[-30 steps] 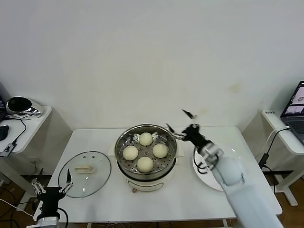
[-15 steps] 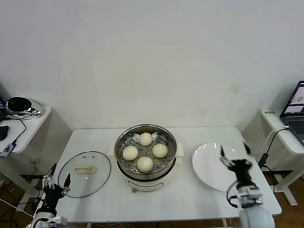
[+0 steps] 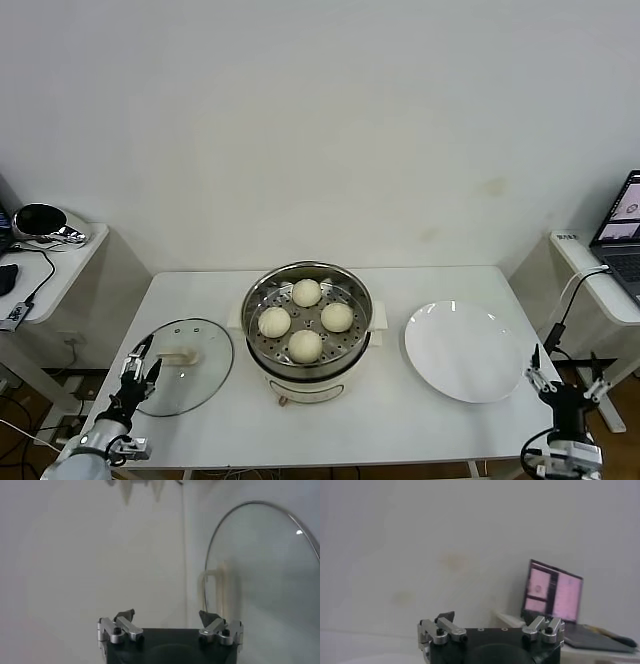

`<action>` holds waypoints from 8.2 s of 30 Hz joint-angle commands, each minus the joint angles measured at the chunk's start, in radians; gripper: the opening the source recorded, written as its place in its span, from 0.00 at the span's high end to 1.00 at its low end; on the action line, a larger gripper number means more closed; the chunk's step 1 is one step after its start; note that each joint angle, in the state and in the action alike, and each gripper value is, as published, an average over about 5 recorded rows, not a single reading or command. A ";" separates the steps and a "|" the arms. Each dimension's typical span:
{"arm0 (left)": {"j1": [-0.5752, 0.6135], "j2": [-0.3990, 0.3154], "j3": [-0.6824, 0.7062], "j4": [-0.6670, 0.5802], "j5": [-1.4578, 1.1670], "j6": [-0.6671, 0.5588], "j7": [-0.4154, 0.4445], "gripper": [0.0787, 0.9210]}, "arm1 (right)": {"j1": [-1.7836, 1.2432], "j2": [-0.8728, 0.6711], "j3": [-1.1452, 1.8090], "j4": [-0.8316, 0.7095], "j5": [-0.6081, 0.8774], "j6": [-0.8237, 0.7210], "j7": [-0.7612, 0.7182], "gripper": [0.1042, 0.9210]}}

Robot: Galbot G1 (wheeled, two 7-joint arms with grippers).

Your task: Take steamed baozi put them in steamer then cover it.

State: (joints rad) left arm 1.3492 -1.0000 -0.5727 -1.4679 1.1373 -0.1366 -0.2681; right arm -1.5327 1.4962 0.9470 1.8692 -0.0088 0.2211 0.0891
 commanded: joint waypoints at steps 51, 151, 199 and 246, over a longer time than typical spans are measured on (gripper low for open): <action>-0.173 -0.025 0.073 0.160 0.003 -0.043 -0.041 0.92 | -0.060 0.031 0.025 -0.008 -0.039 0.041 0.010 0.12; -0.539 -0.205 0.822 -0.329 0.102 0.869 0.505 0.92 | -0.008 0.048 -0.167 -0.098 -0.194 0.056 0.046 0.12; -0.513 -0.206 0.806 -0.357 0.091 0.840 0.489 0.92 | -0.018 0.056 -0.178 -0.097 -0.217 0.066 0.045 0.12; 0.603 -0.300 0.007 -0.612 -1.547 -0.051 0.024 0.12 | -0.243 -0.124 -0.303 0.099 0.148 -0.073 -0.218 0.12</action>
State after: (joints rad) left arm 1.8145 -1.2395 -0.5175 -2.2025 -0.1153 0.0380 -0.2084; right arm -1.6601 1.4274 0.6746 1.8646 -0.0110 0.2299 -0.0272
